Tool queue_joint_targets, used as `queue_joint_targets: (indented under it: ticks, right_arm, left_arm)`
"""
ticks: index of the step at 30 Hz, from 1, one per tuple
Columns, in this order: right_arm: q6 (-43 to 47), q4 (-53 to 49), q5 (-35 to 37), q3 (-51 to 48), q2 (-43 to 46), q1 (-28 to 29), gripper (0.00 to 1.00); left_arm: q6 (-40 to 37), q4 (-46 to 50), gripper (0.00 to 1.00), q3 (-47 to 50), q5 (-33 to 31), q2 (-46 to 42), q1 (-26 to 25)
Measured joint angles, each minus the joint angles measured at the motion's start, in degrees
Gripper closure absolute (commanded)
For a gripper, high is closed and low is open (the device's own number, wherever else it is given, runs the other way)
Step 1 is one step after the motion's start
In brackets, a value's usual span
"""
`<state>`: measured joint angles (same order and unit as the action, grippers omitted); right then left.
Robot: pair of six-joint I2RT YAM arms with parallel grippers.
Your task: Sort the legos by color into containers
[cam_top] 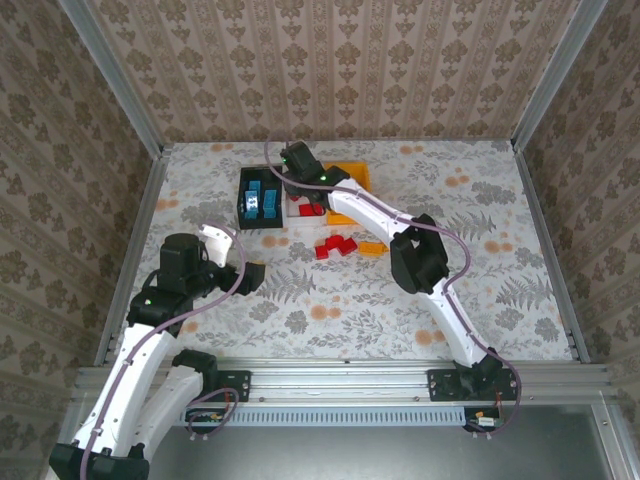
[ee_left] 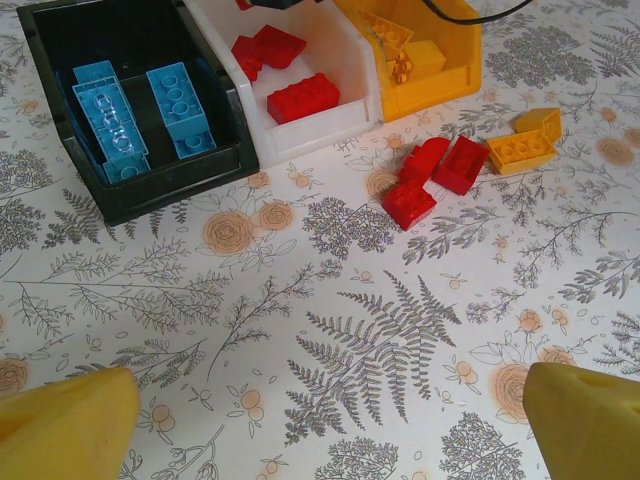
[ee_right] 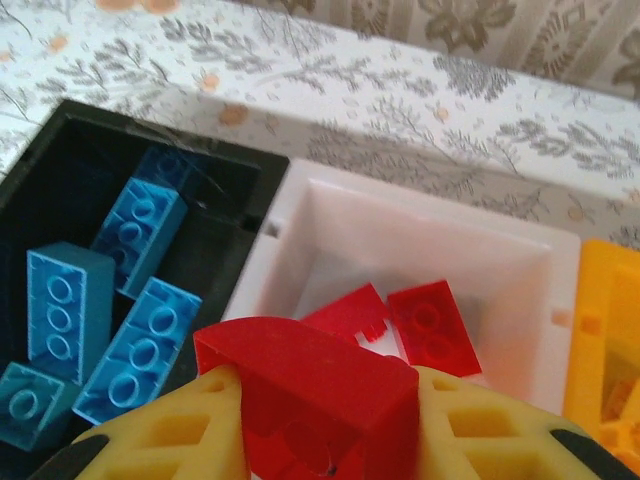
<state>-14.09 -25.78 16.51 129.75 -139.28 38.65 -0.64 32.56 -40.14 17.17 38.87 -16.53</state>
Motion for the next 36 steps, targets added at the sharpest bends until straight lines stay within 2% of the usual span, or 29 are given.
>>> queue_joint_targets:
  ticks: [6,15,21,28,31,36]
  right_arm:
    - [1.66,1.14,1.42,3.1,-3.34,-0.04,0.31]
    - [1.79,0.33,2.14,2.86,-3.63,-1.27,0.12]
    - [0.66,-3.26,2.36,2.23,-0.37,-2.29,0.06]
    - [-1.4,-10.01,2.89,1.22,6.03,-3.02,0.06]
    - [-2.86,-10.88,2.82,-4.72,9.99,-3.1,0.06]
    - [-5.31,-10.36,2.32,-20.02,17.62,-3.1,0.05]
  left_arm:
    - [0.0,0.0,0.0,0.0,0.0,0.0,0.0]
    - [0.0,0.0,0.0,0.0,0.0,0.0,0.0]
    - [0.0,0.0,0.0,0.0,0.0,0.0,0.0]
    - [0.0,0.0,0.0,0.0,0.02,-0.13,0.0]
    - [0.0,0.0,0.0,0.0,0.02,-0.66,0.0]
    - [0.0,-0.02,0.0,0.0,0.04,-0.68,0.0]
